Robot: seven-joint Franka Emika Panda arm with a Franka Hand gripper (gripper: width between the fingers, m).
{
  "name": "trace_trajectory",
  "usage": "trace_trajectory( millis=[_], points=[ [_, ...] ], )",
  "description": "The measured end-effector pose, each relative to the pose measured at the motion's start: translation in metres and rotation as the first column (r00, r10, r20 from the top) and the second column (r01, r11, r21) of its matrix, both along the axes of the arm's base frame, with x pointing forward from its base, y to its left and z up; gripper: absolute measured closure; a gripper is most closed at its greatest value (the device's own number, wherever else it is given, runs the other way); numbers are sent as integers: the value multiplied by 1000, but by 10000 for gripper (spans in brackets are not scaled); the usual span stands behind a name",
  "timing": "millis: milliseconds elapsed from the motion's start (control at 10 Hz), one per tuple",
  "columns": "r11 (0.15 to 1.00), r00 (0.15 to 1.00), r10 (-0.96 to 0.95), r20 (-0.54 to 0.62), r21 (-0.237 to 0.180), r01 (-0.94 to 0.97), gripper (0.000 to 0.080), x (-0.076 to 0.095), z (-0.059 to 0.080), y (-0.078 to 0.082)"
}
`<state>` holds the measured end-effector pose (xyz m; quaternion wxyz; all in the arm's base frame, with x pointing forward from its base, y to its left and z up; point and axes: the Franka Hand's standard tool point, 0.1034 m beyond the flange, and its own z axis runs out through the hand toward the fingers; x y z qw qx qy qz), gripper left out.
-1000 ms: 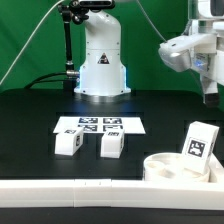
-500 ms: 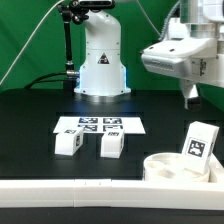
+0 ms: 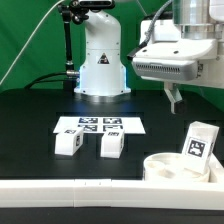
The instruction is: Assemble stool
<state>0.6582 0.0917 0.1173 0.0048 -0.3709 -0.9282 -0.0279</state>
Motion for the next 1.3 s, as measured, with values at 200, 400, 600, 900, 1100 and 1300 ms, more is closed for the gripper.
trace_trajectory(
  millis=[200, 400, 600, 900, 1100, 1300],
  points=[
    [984, 984, 178, 1, 6, -178, 151, -2, -10, -2],
    [985, 985, 174, -11, 10, -174, 151, -5, -19, -4],
    [987, 986, 163, -17, 12, -163, 151, -7, -23, -4],
    [993, 993, 113, -35, 16, -113, 151, -13, -30, 2],
    [994, 993, 109, -40, 17, -108, 180, -14, -32, 2],
    [994, 993, 106, -42, 17, -105, 312, -15, -33, 1]
  ],
)
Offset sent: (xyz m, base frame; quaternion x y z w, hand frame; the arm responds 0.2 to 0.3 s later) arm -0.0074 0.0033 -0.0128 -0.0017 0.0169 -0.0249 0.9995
